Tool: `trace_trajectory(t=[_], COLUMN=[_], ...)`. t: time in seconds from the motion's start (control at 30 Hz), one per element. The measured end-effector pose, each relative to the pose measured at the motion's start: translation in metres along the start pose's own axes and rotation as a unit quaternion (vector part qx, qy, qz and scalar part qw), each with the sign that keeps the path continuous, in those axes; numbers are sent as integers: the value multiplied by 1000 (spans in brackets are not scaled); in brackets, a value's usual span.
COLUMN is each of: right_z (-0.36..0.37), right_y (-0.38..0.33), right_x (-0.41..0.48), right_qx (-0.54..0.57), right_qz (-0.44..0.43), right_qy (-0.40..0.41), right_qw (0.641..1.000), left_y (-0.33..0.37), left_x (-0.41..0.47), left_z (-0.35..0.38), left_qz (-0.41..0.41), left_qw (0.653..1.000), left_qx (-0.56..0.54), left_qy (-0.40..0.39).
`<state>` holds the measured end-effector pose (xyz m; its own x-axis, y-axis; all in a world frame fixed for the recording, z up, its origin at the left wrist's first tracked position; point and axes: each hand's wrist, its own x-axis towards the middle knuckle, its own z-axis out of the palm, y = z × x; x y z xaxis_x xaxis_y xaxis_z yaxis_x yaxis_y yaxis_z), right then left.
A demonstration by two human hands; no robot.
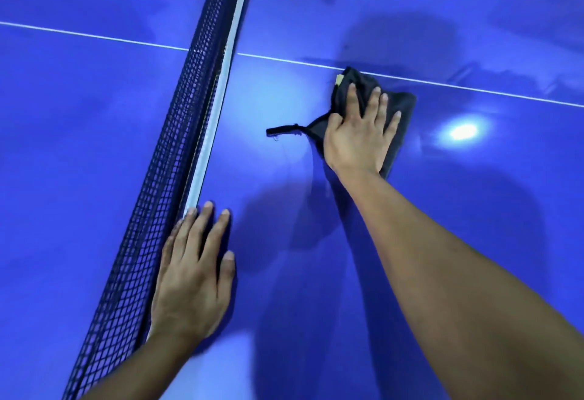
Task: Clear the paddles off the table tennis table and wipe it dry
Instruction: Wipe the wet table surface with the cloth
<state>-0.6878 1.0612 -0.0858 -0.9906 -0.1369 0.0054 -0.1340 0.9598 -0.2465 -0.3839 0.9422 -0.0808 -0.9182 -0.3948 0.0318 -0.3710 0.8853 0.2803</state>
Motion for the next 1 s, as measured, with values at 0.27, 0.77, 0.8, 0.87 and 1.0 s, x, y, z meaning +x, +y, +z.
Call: trace_trajectory(t=[0.27, 0.77, 0.8, 0.87, 1.0], right_z=[1, -9, -11, -12, -19], right_y=[-40, -10, -7, 4, 28], right_x=[81, -125, -145, -193, -284], right_qx=[1, -12, -13, -17, -13], right_qz=[-184, -287, -286, -288, -292], right_qy=[-57, -95, -98, -98, -102], right_qw=[981, 953, 953, 952, 951], left_y=[-4, -3, -3, -1, 7], left_x=[8, 6, 4, -14, -101], left_z=[-1, -9, -12, -16, -23], left_qz=[-12, -18, -29, -58, -33], left_qw=[1000, 996, 994, 994, 999], left_qx=[-2, -90, -103, -93, -40], left_qy=[-24, 5, 15, 17, -12])
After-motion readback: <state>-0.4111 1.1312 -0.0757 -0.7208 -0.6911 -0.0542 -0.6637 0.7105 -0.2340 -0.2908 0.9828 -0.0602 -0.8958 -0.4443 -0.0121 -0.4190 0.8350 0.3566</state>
